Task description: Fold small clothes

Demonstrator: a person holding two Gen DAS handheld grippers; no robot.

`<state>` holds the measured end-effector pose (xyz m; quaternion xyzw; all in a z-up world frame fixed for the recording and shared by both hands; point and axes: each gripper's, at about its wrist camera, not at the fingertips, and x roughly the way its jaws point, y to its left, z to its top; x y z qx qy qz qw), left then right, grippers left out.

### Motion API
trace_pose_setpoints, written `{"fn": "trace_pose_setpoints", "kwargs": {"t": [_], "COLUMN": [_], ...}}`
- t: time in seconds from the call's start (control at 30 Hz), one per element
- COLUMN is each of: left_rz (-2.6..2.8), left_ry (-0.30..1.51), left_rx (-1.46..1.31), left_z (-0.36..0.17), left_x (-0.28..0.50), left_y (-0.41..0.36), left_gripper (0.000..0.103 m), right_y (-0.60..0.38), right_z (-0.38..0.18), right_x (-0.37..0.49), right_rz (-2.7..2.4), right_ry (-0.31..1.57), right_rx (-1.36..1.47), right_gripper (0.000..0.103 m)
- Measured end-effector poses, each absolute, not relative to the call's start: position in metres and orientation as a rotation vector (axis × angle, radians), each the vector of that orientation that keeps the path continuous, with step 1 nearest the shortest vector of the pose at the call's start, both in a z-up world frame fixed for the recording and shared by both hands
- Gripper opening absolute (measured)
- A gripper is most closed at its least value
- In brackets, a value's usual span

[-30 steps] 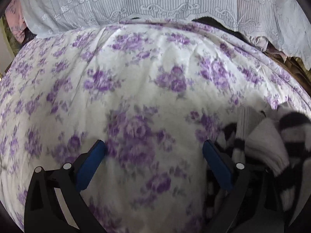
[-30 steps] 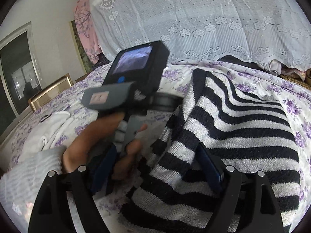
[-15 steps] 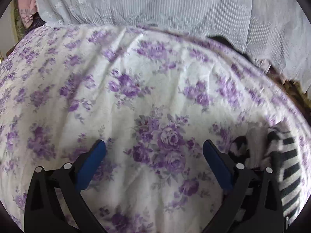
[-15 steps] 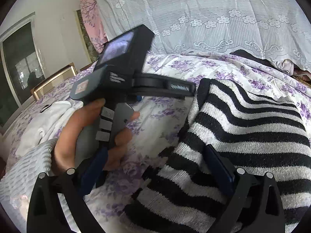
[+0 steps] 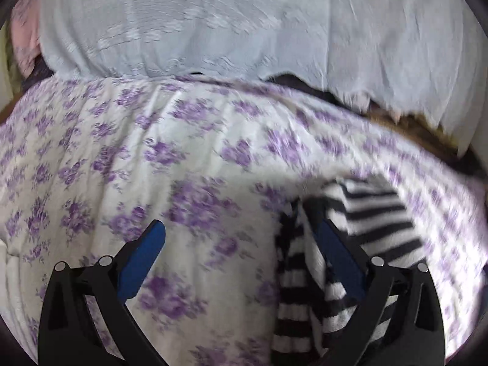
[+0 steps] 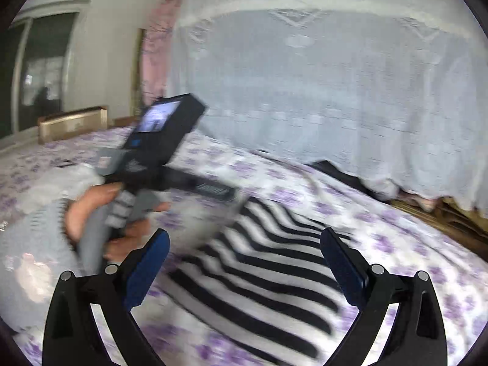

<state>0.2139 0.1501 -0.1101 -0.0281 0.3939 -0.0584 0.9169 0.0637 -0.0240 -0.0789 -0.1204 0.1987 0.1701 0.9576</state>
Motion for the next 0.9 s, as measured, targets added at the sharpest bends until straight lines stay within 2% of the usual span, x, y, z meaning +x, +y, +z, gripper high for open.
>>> {"fn": "trace_pose_setpoints", "kwargs": {"t": [0.2,0.33,0.47,0.63,0.73,0.9], "left_rz": [-0.097,-0.119,-0.071,-0.101,-0.130,-0.080], "left_ry": [0.908,0.944,0.902,0.781,0.762,0.857], "left_rx": [-0.063,-0.119,-0.070,-0.012,0.026,0.133], "left_z": [-0.147,-0.160,-0.151,-0.116,-0.111,-0.161], "left_x": [0.225,0.229,0.217,0.165,0.143,0.140], "left_y": [0.148,0.157,0.151,0.141,0.128,0.104], "left_gripper": [0.099,0.099,0.099,0.098,0.098,0.099], "right_y": [-0.075,-0.096,-0.098,-0.098,-0.100,-0.102], "right_z": [-0.117,-0.145,-0.144,-0.126,-0.126,-0.151], "right_x": [0.104,0.123,0.124,0.091,0.082,0.089], "right_rz": [0.101,0.154,0.156,0.156,0.162,0.207], "right_ry": [0.521,0.616,0.619,0.519,0.521,0.634], "right_rx": [-0.117,0.052,0.057,0.016,0.013,0.061], "right_gripper": [0.100,0.100,0.100,0.100,0.100,0.100]}}
